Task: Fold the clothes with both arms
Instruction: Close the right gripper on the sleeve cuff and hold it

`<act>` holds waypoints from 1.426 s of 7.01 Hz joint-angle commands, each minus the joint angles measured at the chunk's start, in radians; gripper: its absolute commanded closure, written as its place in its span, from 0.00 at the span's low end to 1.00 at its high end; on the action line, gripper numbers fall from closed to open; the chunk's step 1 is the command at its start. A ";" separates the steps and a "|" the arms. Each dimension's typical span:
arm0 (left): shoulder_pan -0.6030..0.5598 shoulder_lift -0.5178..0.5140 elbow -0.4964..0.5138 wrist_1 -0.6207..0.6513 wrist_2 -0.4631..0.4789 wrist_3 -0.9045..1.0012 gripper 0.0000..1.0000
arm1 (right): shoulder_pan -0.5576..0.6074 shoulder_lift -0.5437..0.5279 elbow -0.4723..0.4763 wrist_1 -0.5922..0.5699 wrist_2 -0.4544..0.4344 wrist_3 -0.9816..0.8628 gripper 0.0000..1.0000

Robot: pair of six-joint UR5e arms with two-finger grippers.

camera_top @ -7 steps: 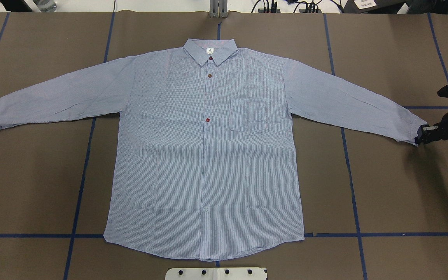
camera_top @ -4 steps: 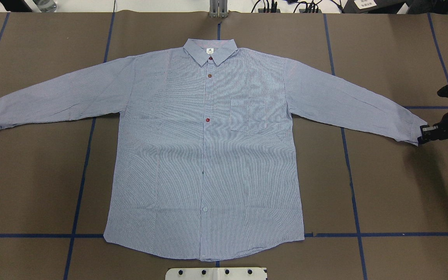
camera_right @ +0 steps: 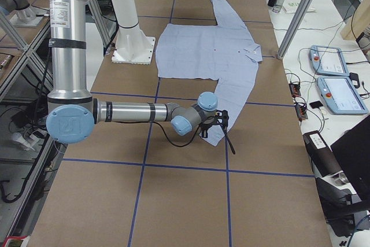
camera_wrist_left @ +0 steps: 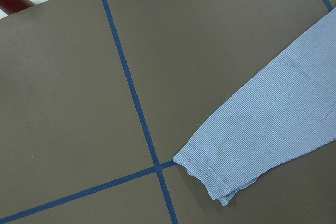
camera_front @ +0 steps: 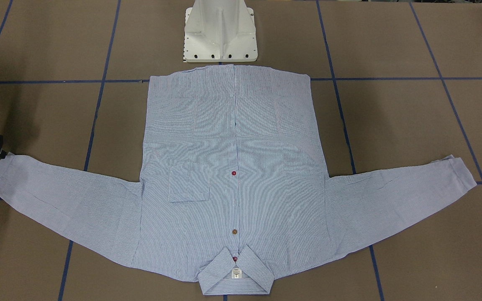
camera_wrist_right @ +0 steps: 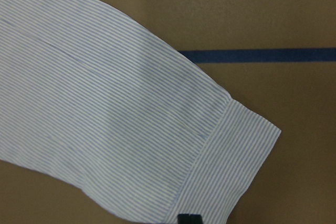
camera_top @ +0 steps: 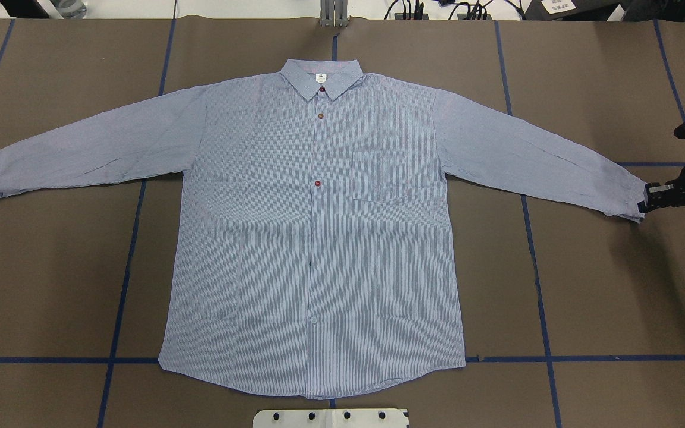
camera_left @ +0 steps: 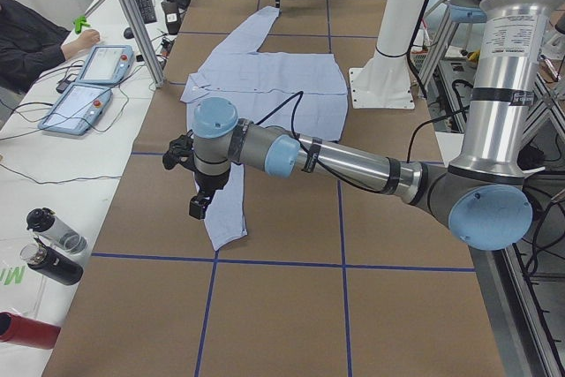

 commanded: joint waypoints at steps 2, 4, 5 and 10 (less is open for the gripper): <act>-0.002 -0.001 -0.003 0.000 0.001 0.000 0.01 | 0.046 -0.009 0.009 -0.003 0.047 0.004 1.00; -0.002 -0.003 -0.004 0.002 -0.001 0.000 0.01 | 0.005 0.018 -0.012 -0.059 0.004 0.004 0.40; -0.002 -0.001 -0.012 0.002 -0.001 -0.002 0.01 | -0.007 0.029 -0.014 -0.085 -0.001 0.006 0.35; -0.002 -0.003 -0.022 0.003 0.001 -0.002 0.01 | -0.041 0.037 -0.038 -0.103 -0.033 -0.002 0.33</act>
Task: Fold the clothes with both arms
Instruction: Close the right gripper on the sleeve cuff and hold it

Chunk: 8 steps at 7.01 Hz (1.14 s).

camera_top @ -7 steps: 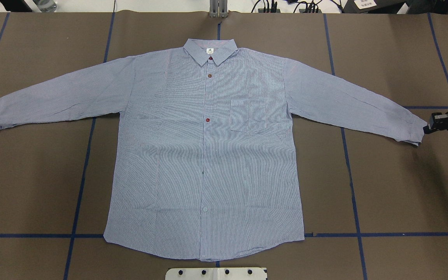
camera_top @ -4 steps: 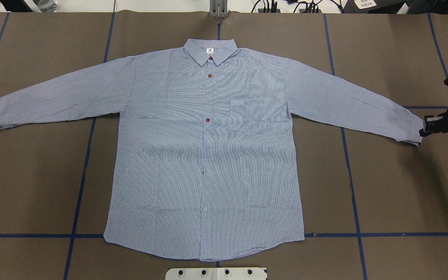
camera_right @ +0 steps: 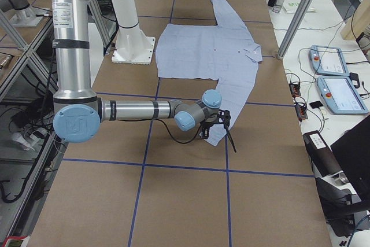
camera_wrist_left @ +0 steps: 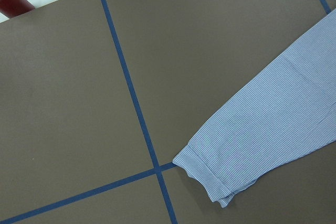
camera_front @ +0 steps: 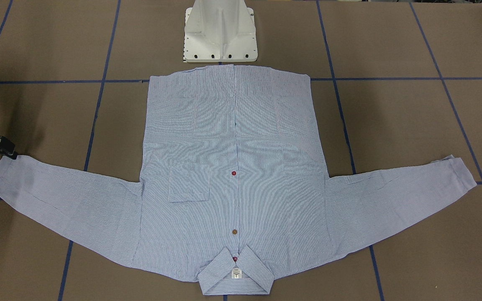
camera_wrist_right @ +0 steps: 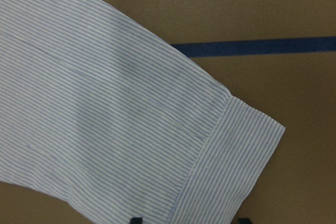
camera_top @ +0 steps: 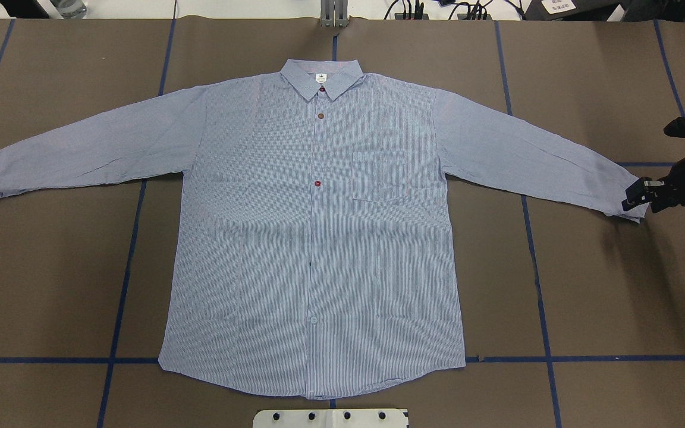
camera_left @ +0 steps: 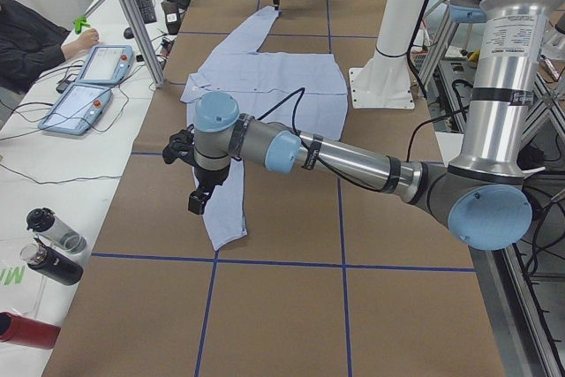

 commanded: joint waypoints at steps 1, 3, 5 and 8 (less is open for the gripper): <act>0.000 -0.001 -0.004 0.002 0.000 0.000 0.01 | -0.009 0.001 -0.018 0.000 -0.003 -0.004 0.34; 0.000 -0.002 -0.007 0.002 0.000 0.000 0.01 | -0.008 -0.001 -0.031 0.000 -0.003 -0.006 0.40; 0.000 -0.002 -0.012 0.002 0.000 0.000 0.01 | -0.008 -0.004 -0.034 -0.002 -0.003 -0.006 0.40; 0.000 -0.002 -0.012 0.002 0.000 0.000 0.01 | -0.009 -0.001 -0.035 -0.013 -0.004 -0.006 0.40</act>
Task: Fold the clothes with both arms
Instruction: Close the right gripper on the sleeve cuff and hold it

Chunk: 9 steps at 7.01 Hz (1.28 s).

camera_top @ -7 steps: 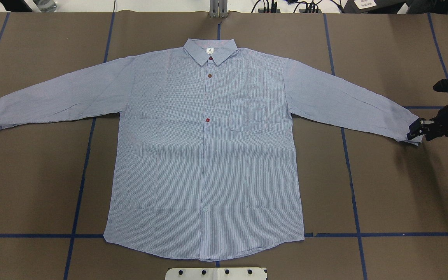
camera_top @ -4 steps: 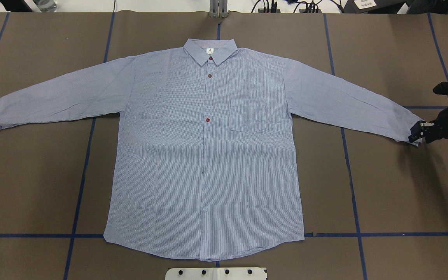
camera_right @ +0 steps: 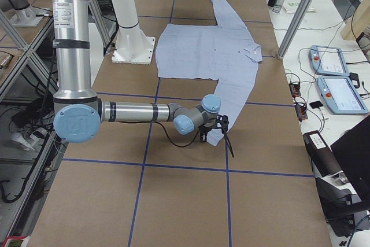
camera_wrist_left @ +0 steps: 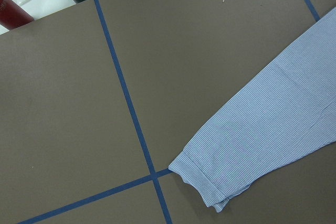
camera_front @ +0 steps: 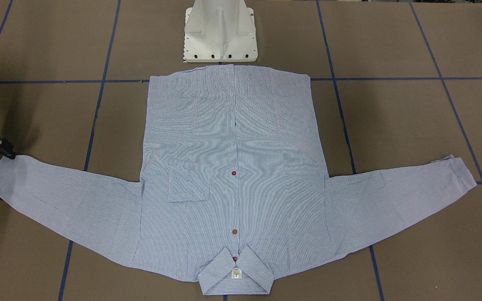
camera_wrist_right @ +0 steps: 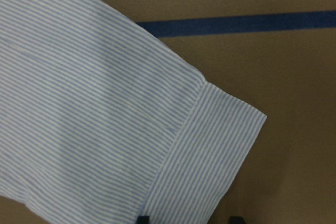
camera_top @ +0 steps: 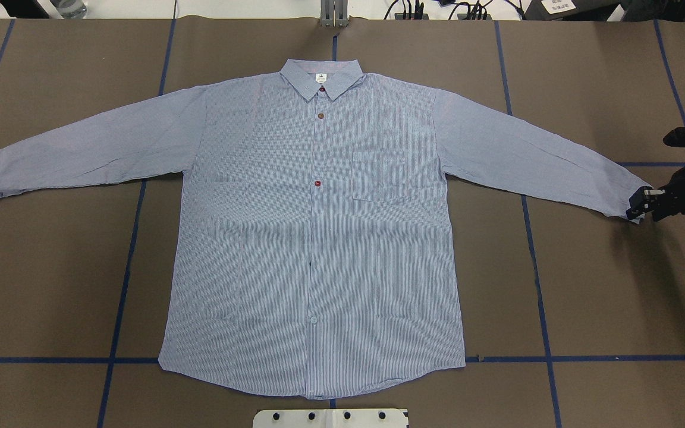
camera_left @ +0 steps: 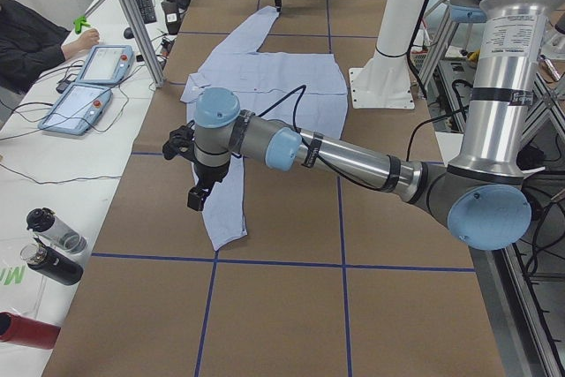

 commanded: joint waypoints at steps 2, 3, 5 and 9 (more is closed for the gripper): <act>0.000 0.000 0.000 0.000 0.000 0.000 0.01 | -0.004 0.002 -0.001 -0.011 -0.002 0.000 0.40; 0.000 0.000 -0.002 0.000 0.000 0.000 0.01 | -0.005 0.002 -0.004 -0.013 -0.002 0.000 0.40; 0.000 0.000 -0.006 0.000 0.002 0.000 0.01 | -0.005 0.002 -0.006 -0.013 -0.002 0.000 0.47; 0.000 0.000 -0.008 0.000 0.002 0.000 0.01 | 0.004 0.002 -0.004 -0.011 -0.002 0.002 1.00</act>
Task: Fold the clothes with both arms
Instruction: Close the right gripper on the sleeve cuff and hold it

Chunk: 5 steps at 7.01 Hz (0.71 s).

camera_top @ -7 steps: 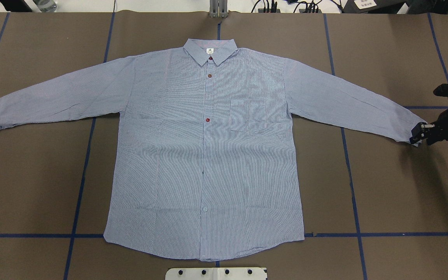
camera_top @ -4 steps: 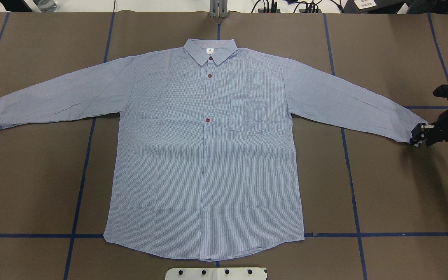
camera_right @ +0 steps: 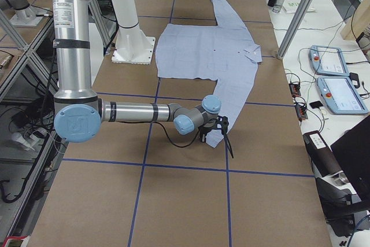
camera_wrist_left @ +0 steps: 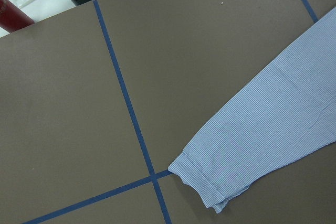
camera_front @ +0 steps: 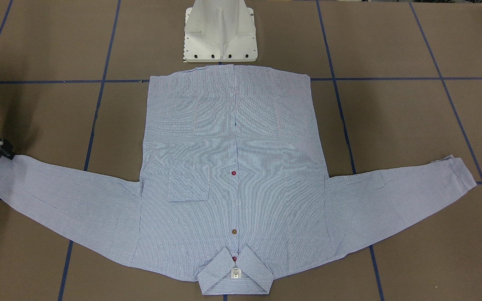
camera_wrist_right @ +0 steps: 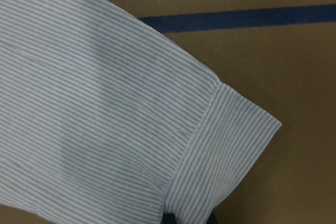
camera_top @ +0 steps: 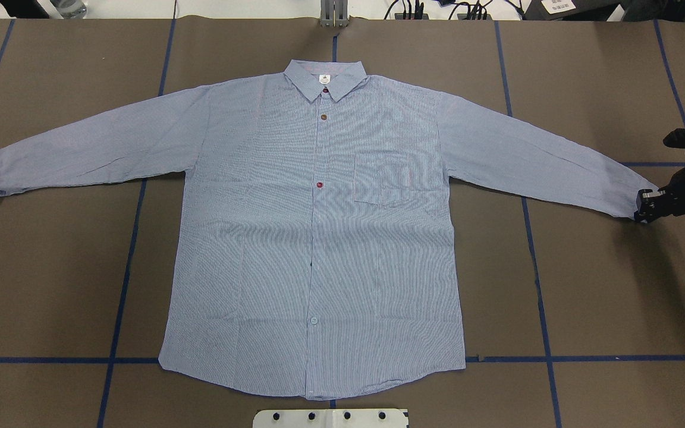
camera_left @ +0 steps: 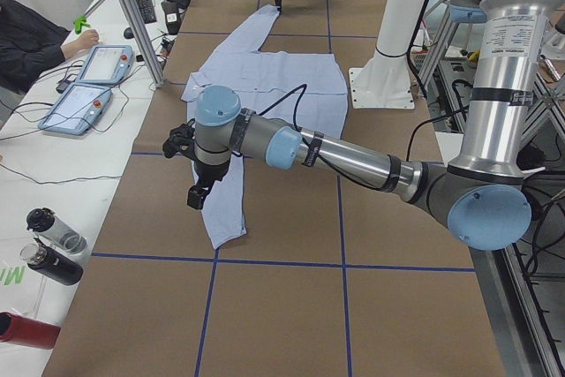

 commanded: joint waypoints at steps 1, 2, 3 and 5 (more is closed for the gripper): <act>0.000 0.000 -0.001 0.000 0.000 0.000 0.01 | 0.008 0.000 0.006 0.001 0.000 0.000 1.00; 0.000 0.000 -0.001 0.000 0.000 0.000 0.01 | 0.025 0.000 0.016 0.001 0.002 -0.001 1.00; 0.000 0.000 0.001 0.000 0.000 0.000 0.01 | 0.042 -0.004 0.044 0.002 0.006 -0.003 1.00; -0.002 0.000 -0.001 0.000 0.000 0.000 0.01 | 0.068 -0.018 0.225 0.001 0.025 -0.007 1.00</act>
